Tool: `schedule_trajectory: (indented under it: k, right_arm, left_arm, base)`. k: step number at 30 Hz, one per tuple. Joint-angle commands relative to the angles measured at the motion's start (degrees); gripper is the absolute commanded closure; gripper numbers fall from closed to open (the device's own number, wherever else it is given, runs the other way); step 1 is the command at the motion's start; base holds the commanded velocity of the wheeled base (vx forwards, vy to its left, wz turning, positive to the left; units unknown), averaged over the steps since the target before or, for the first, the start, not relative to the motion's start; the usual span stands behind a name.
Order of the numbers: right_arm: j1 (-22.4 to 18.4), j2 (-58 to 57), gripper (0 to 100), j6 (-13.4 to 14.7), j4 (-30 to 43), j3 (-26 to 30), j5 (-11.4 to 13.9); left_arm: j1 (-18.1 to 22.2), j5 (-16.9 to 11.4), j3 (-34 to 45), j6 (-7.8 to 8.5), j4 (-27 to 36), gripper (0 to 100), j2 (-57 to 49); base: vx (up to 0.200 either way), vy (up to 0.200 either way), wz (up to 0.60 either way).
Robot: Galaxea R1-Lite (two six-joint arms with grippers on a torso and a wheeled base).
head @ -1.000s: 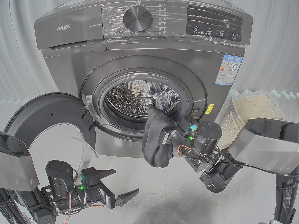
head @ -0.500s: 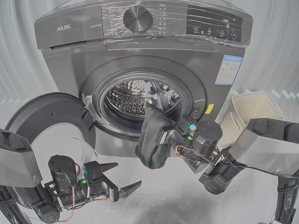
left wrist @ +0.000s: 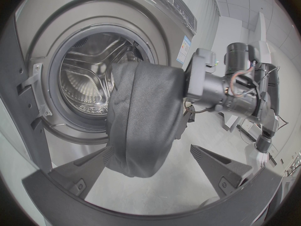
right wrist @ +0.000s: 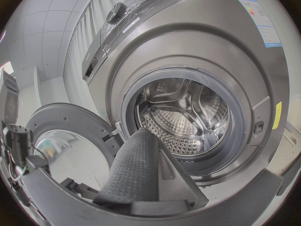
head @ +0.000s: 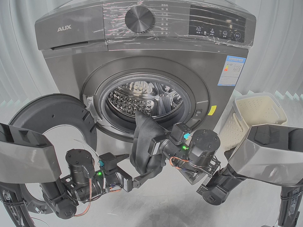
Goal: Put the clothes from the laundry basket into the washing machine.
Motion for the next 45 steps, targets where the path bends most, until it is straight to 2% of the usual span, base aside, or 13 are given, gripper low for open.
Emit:
schedule_trajectory:
  k: [1, 8, 18, 24, 25, 34, 40, 42, 43, 45]
  right_arm:
    - [1.5, -0.8, 100, 0.2, 0.0, 0.5, -0.1]
    - [3.7, -2.2, 100, 0.3, -0.1, 2.3, -0.1]
    - [5.5, -4.4, 100, 0.9, -0.5, 5.9, -0.1]
    - [5.8, -3.8, 100, 1.0, -0.7, 6.0, -0.1]
    - [6.1, -3.7, 100, 1.1, -0.7, 6.0, -0.1]
    - [5.3, -3.6, 100, 1.6, -0.3, 9.1, -0.8]
    - [1.9, -3.2, 100, 2.1, 1.2, 13.7, -2.3]
    - [1.9, -3.2, 100, 2.1, 1.2, 13.7, -2.3]
    - [0.4, -2.4, 100, 2.8, 2.5, 13.9, -3.7]
    - [0.0, -1.9, 100, 2.8, 2.5, 13.9, -3.7]
  left_arm:
    - [0.3, 0.0, -2.8, 0.02, 0.0, 0, 3.9]
    - [0.5, 0.1, -6.7, -0.07, 0.0, 0, 7.4]
    - [6.0, 0.3, -12.7, 0.02, 0.0, 0, 11.6]
    - [6.3, 0.3, -13.6, 0.02, 0.0, 0, 11.7]
    - [6.2, 0.3, -13.7, 0.02, 0.0, 100, 11.7]
    - [6.6, 0.4, -13.9, -0.24, -0.1, 100, 10.9]
    - [7.5, 1.4, -12.6, -0.77, -0.1, 100, 8.2]
    - [7.5, 1.4, -12.6, -0.77, -0.1, 100, 8.2]
    - [7.5, 1.4, -11.1, -0.77, -0.1, 100, 5.9]
    - [7.3, 1.4, -10.0, -0.86, -0.1, 100, 4.2]
  base:
    - [0.0, 0.0, 0.0]
    - [0.0, 0.0, 0.0]
    - [0.0, 0.0, 0.0]
    - [0.0, 0.0, 0.0]
    - [0.0, 0.0, 0.0]
    - [0.0, 0.0, 0.0]
    - [0.0, 0.0, 0.0]
    - [0.0, 0.0, 0.0]
    - [0.0, 0.0, 0.0]
    - [0.0, 0.0, 0.0]
